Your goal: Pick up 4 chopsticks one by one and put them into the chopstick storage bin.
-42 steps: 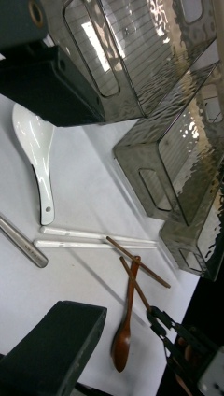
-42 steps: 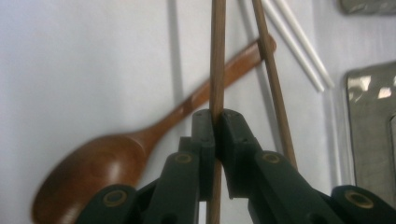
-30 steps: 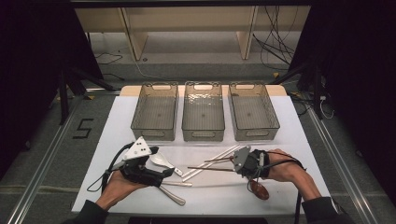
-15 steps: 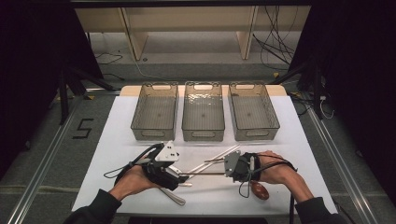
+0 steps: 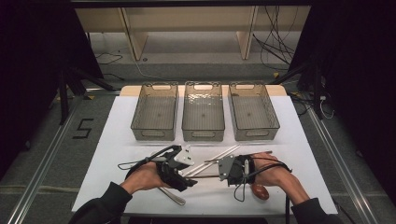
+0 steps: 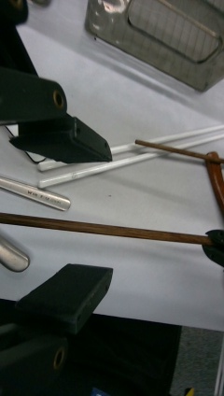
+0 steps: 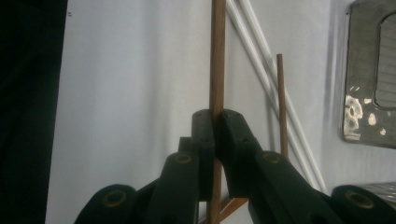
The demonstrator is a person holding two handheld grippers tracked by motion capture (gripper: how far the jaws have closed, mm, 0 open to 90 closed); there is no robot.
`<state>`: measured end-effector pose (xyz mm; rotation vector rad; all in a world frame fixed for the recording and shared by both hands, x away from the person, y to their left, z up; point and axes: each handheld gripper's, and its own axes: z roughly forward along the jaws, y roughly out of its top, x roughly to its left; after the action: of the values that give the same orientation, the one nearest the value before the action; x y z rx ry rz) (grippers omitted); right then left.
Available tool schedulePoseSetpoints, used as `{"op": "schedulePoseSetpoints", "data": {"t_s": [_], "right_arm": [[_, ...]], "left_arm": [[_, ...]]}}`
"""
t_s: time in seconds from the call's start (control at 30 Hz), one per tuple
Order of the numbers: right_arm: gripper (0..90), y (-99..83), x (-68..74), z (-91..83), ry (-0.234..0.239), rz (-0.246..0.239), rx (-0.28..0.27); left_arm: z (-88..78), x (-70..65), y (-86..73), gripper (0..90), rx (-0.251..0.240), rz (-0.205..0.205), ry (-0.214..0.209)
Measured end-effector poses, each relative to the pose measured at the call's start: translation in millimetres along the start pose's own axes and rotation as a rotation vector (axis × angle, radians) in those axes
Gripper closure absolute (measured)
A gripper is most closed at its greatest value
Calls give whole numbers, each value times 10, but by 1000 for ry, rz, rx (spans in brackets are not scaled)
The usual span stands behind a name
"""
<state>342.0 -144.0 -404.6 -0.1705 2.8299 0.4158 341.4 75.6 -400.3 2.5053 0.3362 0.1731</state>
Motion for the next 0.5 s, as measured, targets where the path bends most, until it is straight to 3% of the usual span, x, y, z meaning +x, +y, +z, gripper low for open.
{"op": "schedulePoseSetpoints", "data": {"t_s": [0.27, 0.5], "right_arm": [[847, 47, 20, -26, 0, -16, -5], [847, 58, 36, -28, 4, -21, -11]], "left_arm": [[101, -92, 37, 509, 45, 80, -3], [138, -123, 56, 644, 65, 105, -17]]}}
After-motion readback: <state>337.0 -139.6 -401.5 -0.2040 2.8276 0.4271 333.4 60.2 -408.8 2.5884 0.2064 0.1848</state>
